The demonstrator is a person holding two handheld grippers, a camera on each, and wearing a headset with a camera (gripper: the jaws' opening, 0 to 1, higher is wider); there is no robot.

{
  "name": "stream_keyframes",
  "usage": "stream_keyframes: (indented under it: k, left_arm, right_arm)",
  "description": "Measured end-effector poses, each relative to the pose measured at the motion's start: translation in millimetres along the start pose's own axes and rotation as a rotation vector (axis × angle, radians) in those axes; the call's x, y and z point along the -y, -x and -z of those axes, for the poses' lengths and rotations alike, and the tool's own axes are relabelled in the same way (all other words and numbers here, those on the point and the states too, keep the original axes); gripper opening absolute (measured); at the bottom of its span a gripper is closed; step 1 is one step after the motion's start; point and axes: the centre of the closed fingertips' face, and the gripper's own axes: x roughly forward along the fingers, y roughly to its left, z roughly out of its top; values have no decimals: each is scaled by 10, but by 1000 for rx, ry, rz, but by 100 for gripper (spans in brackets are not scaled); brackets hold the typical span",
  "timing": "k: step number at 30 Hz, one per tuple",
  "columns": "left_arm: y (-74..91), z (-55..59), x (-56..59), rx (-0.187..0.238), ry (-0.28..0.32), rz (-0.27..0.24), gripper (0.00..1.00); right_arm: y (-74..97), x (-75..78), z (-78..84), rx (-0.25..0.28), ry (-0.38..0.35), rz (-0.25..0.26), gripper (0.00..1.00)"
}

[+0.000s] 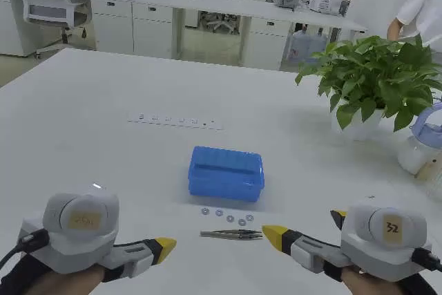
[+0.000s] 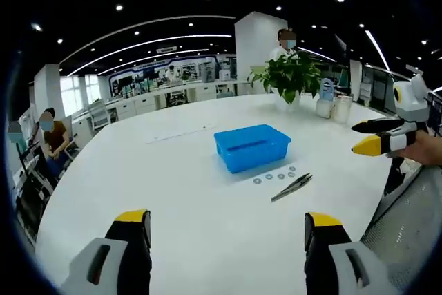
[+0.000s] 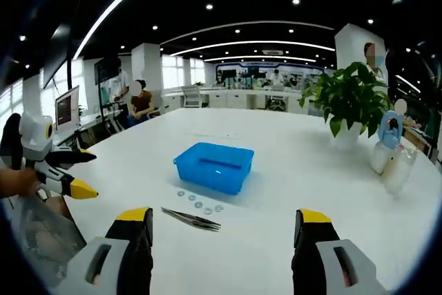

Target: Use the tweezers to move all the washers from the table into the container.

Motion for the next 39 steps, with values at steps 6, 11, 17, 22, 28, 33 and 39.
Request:
stream_keyframes:
  k: [6, 11, 17, 22, 28, 33, 39]
  left_arm:
    - [0, -2, -19, 2, 8, -4, 89]
    - [-2, 6, -15, -1, 4, -4, 89]
    - [3, 10, -7, -3, 0, -4, 89]
    - [2, 15, -10, -7, -5, -5, 88]
    - [-1, 17, -29, -8, 7, -6, 88]
    - [1, 16, -40, -6, 8, -13, 88]
    - [-1, 22, -69, -9, 11, -24, 87]
  right_arm:
    - [-2, -2, 6, -2, 2, 1, 81]
    - [2, -1, 8, -4, 3, 4, 80]
    - [-2, -2, 21, -9, 4, 4, 80]
    - [-10, -8, 33, -18, 9, 3, 80]
    - [-14, 1, 29, -18, -4, 1, 79]
    - [-11, -6, 19, -13, -2, -2, 79]
    - [-22, -43, 39, -26, 6, -18, 78]
